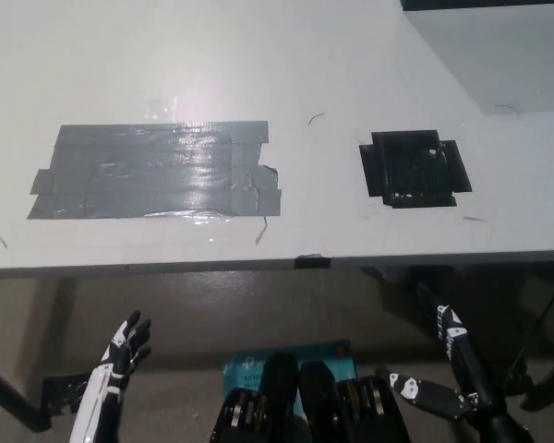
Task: A tripod is kept on the middle of the desk infront of the robot and the robot grabs one of its legs to pick it up and hands it to a person
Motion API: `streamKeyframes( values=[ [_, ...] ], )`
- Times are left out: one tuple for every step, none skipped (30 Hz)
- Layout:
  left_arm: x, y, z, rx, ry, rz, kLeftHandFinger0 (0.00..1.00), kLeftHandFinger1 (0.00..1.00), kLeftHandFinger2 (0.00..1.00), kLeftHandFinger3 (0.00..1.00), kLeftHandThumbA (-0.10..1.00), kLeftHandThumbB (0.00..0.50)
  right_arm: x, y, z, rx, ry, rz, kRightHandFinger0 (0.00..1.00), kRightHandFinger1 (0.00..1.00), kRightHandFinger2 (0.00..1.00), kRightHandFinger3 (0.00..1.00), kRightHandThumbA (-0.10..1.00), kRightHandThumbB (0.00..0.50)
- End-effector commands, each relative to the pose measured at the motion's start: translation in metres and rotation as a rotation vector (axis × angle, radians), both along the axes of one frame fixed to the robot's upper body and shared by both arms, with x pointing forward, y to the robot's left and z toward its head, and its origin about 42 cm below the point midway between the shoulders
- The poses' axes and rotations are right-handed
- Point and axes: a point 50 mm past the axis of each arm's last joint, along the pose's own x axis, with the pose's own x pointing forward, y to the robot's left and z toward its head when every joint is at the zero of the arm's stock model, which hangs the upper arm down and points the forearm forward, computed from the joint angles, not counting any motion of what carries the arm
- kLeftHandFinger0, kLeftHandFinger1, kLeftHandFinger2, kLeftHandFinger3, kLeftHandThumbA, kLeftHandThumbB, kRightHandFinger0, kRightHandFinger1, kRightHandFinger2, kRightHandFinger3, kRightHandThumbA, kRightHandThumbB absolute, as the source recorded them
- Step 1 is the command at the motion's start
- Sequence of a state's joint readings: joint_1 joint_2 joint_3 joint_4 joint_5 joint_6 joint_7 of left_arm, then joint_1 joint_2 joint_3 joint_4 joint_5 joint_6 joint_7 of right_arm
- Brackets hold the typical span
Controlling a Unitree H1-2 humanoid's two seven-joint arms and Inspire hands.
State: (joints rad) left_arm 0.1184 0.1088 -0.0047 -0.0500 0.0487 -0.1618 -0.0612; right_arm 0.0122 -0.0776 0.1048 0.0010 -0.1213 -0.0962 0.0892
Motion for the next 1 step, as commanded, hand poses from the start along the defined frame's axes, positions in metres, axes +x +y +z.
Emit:
streamKeyframes(
  values=[
    [0.0112, -0.0053, 0.0104, 0.001, -0.054, -0.023, 1.0, 1.0, 1.0, 1.0, 1.0, 0.114, 0.008, -0.0028, 0.0127, -0.008, -0.02, 0.032, 1.0, 1.0, 1.0, 1.0, 0.88, 0.202]
  ],
)
